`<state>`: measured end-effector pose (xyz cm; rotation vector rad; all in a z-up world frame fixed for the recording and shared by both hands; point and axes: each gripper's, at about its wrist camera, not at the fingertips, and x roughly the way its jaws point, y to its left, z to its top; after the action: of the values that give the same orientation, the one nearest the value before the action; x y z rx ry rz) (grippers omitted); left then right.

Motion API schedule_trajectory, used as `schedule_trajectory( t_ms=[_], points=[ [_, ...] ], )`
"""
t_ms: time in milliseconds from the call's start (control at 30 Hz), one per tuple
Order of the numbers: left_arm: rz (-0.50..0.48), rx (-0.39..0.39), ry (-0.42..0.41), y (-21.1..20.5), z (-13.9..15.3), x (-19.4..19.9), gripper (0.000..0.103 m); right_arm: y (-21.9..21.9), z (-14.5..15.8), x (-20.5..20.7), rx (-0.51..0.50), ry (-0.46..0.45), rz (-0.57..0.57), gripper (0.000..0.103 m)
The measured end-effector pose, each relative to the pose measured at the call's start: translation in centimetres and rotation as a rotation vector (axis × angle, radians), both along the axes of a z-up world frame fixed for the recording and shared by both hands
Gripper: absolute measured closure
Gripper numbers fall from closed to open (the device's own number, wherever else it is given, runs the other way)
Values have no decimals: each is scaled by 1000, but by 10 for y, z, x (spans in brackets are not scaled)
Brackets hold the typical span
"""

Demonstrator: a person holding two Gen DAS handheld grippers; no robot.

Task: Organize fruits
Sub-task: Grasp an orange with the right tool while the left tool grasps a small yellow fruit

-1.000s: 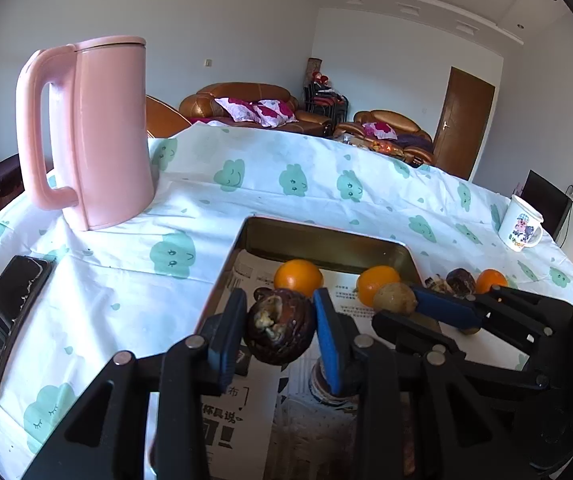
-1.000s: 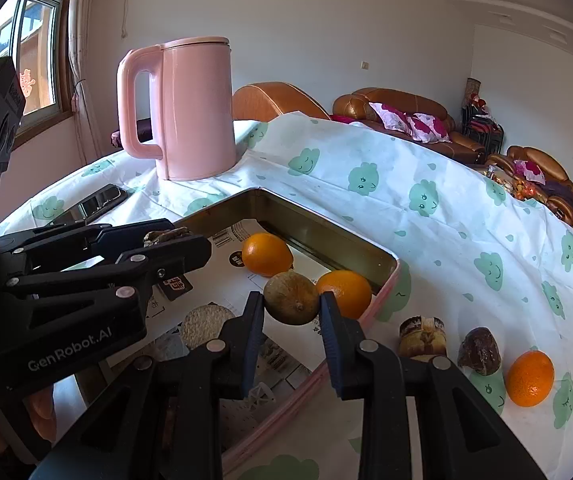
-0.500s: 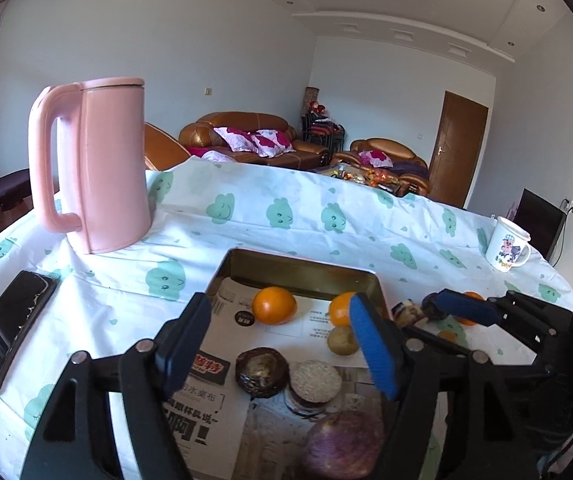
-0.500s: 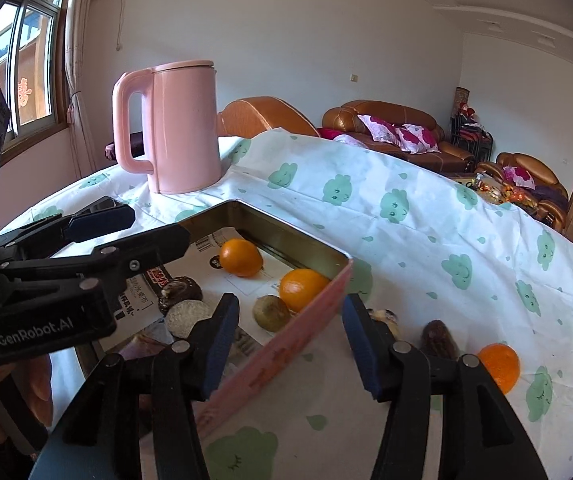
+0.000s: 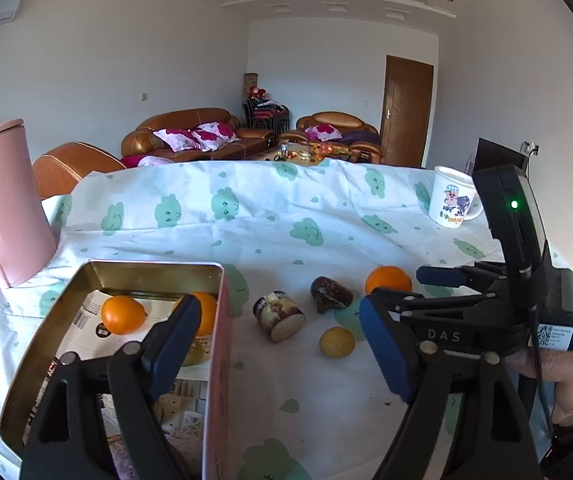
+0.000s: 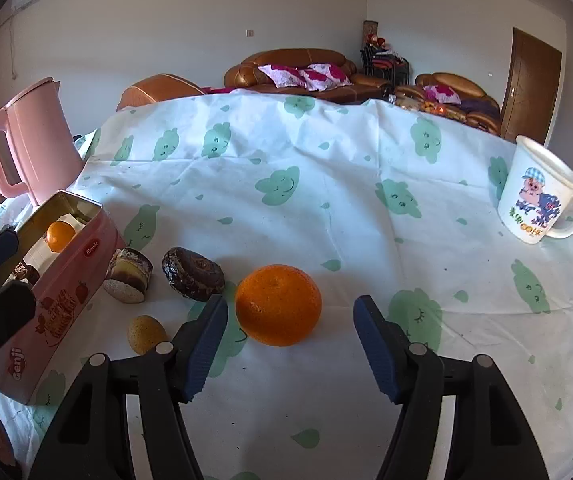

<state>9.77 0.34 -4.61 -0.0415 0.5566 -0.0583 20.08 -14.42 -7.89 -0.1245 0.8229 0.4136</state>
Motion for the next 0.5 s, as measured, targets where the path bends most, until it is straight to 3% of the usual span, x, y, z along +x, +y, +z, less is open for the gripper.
schedule_trajectory(
  t_ms=[133,200,333,433,500],
  points=[
    [-22,16,22,-9,-4,5,20,-2,-5,11,22,45,-16,39],
    [-36,19,32,-13,-6,7,20,-6,-4,10,49,45,-20,55],
    [-67,30,76,-22,-12,13,20,-18,2,-1,73,12,-45,55],
    [-94,32,106,-28,-15,19,28,-30,7,-16,86,-25,-68,55],
    [-124,36,158,-34,-22,28,40,-37,10,-24,95,-43,-83,55]
  ],
)
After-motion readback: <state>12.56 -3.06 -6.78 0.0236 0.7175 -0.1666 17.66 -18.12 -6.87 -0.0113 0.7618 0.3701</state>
